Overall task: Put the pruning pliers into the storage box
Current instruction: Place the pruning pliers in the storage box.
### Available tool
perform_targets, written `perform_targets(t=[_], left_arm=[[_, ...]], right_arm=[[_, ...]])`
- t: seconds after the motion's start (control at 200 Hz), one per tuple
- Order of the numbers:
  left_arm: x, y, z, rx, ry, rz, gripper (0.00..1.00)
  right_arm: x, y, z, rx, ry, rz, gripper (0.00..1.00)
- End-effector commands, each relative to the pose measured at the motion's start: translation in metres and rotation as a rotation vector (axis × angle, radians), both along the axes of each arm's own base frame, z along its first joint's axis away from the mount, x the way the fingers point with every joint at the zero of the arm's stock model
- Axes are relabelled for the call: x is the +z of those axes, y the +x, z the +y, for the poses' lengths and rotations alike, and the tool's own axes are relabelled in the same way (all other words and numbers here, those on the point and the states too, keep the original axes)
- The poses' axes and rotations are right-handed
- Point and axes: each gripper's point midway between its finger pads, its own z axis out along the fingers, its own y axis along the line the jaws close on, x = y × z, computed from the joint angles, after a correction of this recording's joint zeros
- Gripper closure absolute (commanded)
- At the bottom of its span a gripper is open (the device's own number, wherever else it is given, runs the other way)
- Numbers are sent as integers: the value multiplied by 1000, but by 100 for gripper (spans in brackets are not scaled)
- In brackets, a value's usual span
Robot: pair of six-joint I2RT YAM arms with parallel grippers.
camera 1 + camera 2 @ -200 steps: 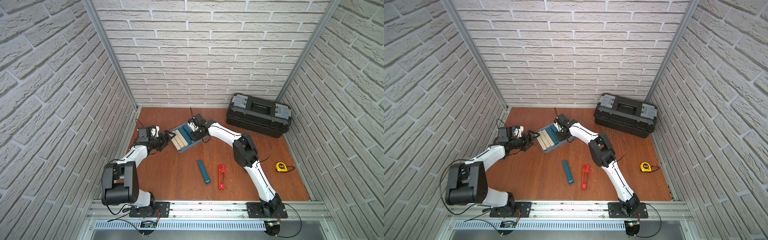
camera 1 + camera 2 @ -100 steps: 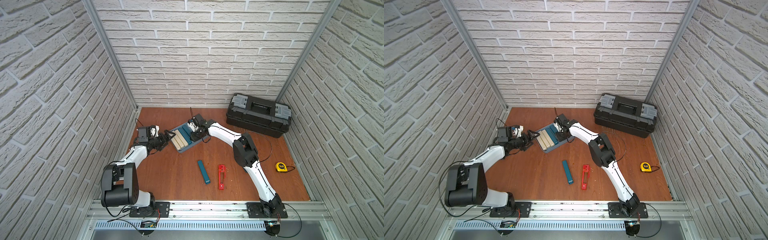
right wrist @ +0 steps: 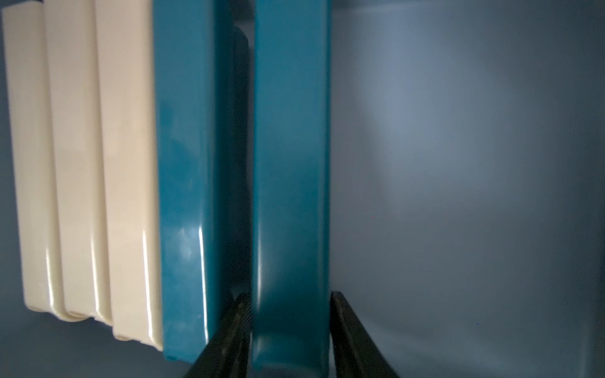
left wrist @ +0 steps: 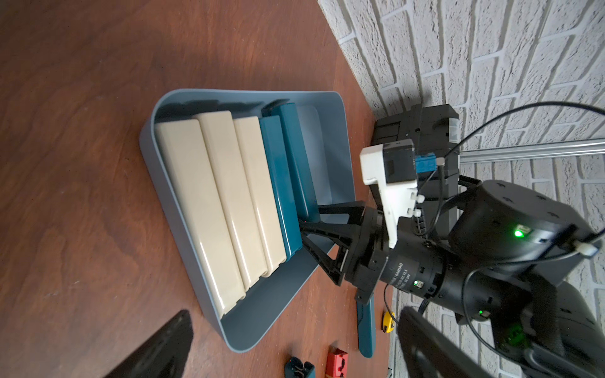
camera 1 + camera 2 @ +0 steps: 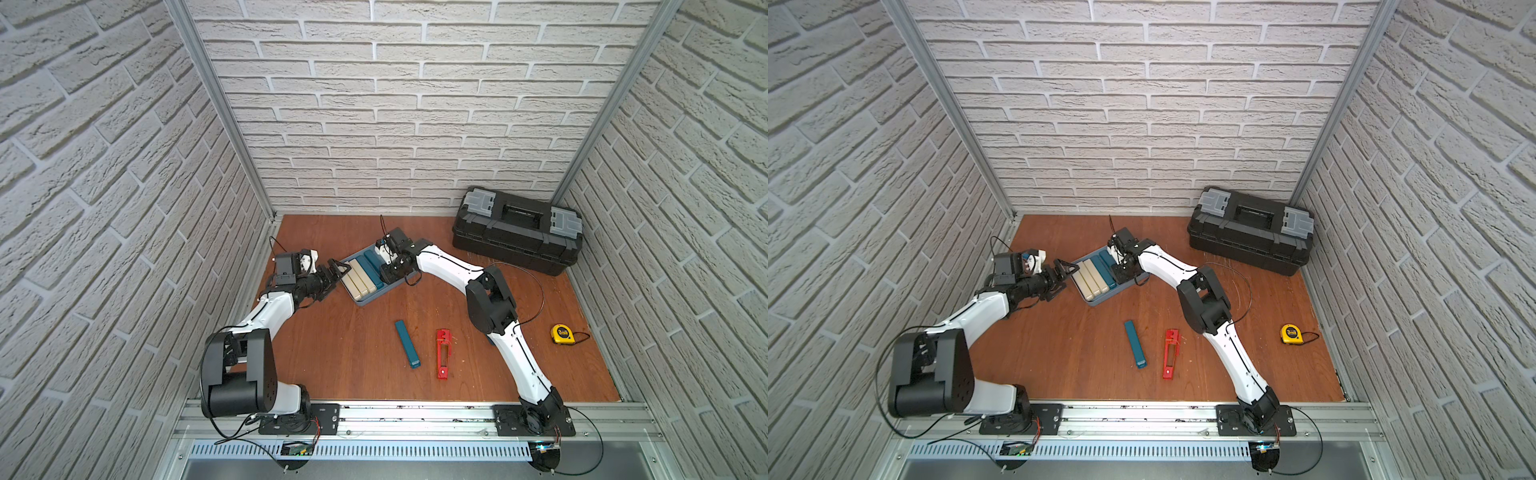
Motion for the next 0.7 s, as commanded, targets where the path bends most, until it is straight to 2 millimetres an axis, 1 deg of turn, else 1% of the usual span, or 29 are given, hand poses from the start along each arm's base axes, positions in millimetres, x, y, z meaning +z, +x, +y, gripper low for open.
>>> perform_targets(t=[0.0,0.16,0.285,0.395,0.45,0.505,0.595,0.63,0.695], left_arm=[[5,-2,1,-1,-4,-27,2],[4,-2,0,-3,-6,-22,2],[5,-2,-1,-4,-6,-26,2],[4,-3,-1,-5,-5,-22,2],[4,-3,0,-4,-5,-24,2],[4,-3,0,-3,-4,-22,2],[4,-3,0,-2,-5,-21,2],[3,-3,0,-2,-5,-20,2],[3,-4,0,0,-4,-18,2]], right_arm=[[54,4,2,17,56,-81,58],[67,7,3,18,66,-113,57],[67,12,0,10,62,-131,57],[66,22,-5,-14,55,-147,58],[65,27,-9,-29,49,-155,62],[62,33,-11,-39,47,-155,70],[59,40,-14,-51,47,-156,81],[57,42,-15,-54,46,-154,83],[54,46,-16,-57,45,-151,83]])
